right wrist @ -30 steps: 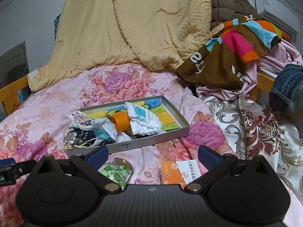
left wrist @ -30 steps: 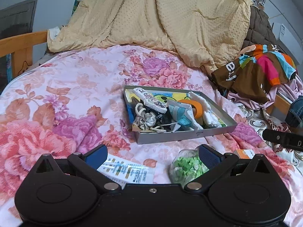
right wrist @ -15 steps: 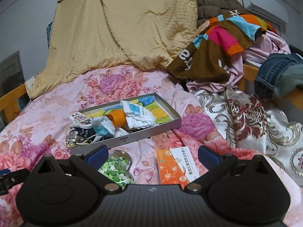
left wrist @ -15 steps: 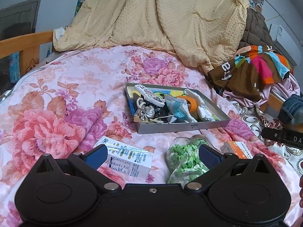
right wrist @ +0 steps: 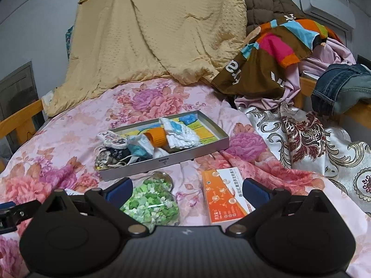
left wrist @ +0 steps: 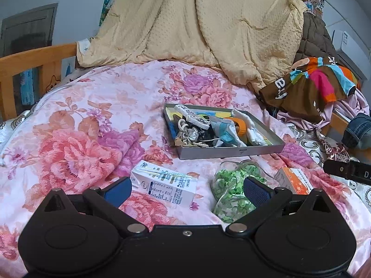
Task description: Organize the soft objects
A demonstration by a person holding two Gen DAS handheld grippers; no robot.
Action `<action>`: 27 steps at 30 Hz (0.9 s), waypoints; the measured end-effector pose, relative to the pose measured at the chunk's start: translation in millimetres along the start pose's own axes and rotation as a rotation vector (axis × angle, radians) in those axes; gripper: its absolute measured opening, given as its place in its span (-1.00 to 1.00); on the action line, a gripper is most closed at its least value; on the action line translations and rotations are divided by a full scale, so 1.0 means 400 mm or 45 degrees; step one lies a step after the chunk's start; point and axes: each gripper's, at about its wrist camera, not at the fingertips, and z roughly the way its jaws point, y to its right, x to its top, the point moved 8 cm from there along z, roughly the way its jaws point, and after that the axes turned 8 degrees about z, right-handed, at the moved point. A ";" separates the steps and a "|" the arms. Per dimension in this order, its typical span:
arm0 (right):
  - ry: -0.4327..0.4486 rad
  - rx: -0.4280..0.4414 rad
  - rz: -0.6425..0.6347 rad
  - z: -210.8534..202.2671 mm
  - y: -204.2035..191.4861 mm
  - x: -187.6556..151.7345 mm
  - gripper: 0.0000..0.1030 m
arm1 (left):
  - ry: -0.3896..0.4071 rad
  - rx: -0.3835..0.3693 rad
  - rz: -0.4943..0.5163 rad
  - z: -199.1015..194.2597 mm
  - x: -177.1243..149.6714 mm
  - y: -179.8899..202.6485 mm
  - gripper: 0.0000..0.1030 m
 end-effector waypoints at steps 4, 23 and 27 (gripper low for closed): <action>0.002 0.012 -0.039 -0.021 -0.019 -0.015 0.99 | 0.009 0.003 0.007 -0.016 -0.006 0.002 0.98; -0.070 0.009 -0.112 -0.044 -0.075 -0.083 0.99 | -0.011 0.047 0.034 -0.044 -0.035 -0.005 0.98; -0.101 0.016 -0.107 -0.037 -0.082 -0.101 0.99 | -0.022 0.065 0.036 -0.044 -0.041 -0.010 0.98</action>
